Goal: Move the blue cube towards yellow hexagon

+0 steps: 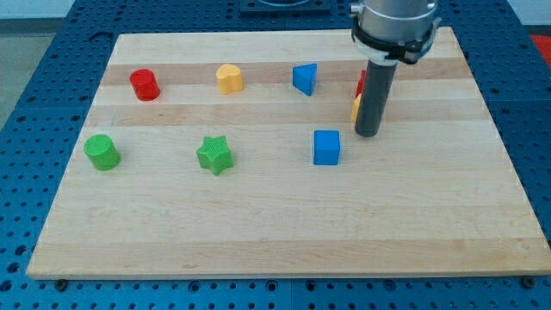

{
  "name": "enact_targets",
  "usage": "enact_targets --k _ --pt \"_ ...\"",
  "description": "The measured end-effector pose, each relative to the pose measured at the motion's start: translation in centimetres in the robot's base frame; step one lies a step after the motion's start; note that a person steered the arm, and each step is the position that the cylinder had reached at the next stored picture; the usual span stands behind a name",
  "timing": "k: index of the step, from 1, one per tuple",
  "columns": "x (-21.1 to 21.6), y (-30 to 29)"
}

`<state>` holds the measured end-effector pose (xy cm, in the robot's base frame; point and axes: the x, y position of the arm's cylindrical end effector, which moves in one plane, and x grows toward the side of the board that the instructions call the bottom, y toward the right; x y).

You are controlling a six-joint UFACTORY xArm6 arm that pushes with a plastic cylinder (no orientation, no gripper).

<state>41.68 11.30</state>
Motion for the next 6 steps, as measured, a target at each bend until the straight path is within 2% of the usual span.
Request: enact_targets --k 1,3,4,5,6 --pt "1.5 0.0" --pt "8.6 0.6" --pt "11.0 -1.7" --pt "9.9 -7.3" --pt "5.8 -8.2"
